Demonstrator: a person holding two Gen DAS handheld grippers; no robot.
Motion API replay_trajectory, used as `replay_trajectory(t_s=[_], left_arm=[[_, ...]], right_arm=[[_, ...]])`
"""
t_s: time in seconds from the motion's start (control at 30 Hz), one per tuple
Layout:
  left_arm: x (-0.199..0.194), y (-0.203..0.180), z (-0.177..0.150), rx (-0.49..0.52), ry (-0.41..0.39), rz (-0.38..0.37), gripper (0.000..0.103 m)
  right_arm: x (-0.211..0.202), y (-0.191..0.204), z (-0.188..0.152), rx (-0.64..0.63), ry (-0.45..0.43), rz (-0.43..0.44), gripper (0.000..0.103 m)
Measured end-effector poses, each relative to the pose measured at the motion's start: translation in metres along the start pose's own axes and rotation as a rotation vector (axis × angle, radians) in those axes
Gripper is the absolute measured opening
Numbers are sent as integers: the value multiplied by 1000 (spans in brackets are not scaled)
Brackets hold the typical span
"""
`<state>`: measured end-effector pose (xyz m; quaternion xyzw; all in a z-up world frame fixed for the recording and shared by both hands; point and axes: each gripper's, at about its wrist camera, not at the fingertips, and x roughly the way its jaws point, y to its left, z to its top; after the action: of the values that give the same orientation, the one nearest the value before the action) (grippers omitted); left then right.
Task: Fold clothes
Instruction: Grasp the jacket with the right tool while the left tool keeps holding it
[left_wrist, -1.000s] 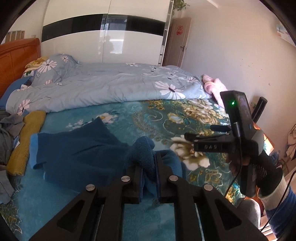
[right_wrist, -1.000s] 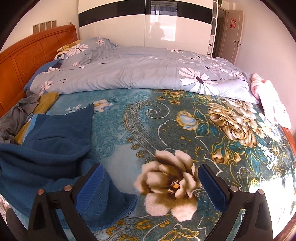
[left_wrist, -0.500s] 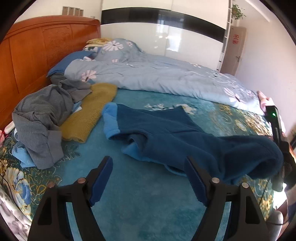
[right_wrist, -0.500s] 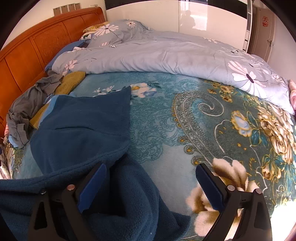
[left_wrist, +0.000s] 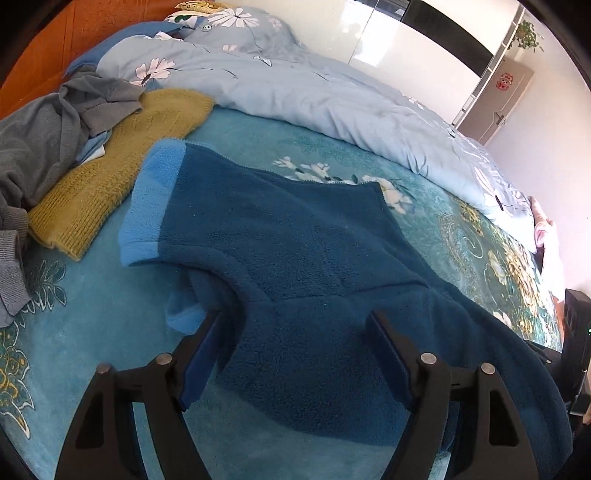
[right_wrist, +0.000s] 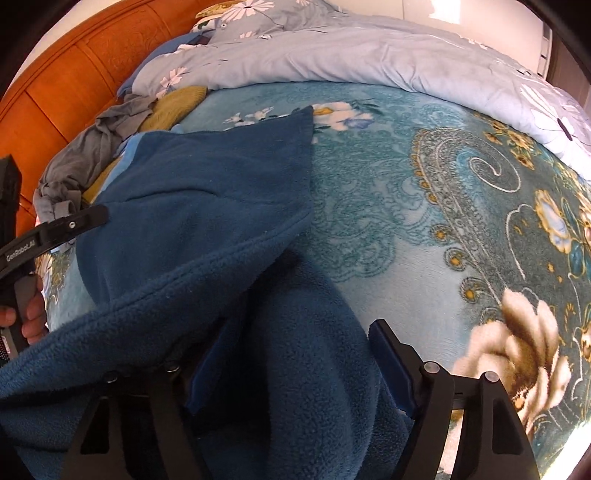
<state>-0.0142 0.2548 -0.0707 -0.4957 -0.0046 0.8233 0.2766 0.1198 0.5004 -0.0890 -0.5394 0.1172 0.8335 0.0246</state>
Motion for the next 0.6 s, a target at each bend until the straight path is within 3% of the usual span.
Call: replay_trajectory(t_s=[0.07, 0.13, 0.2, 0.27, 0.3, 0.37, 0.6], left_arm=[[-1, 1, -1, -15, 9, -3, 55], [-3, 3, -1, -35, 17, -11, 47], [-4, 2, -1, -30, 18, -7, 39], [-7, -2, -2, -26, 6, -3, 19], [-9, -4, -1, -27, 2, -8, 15], [-12, -9, -1, -20, -6, 0, 14], [-41, -45, 17, 61, -99, -57, 12]], right_arm=[[2, 1, 2, 2, -1, -7, 73], [4, -3, 4, 27, -2, 11, 61], [5, -6, 5, 50, 3, 8, 43], [6, -7, 5, 64, 4, 21, 30], [5, -6, 4, 63, 0, 13, 21], [0, -7, 3, 69, -23, -9, 16], [-49, -32, 8, 148, -189, -90, 14]])
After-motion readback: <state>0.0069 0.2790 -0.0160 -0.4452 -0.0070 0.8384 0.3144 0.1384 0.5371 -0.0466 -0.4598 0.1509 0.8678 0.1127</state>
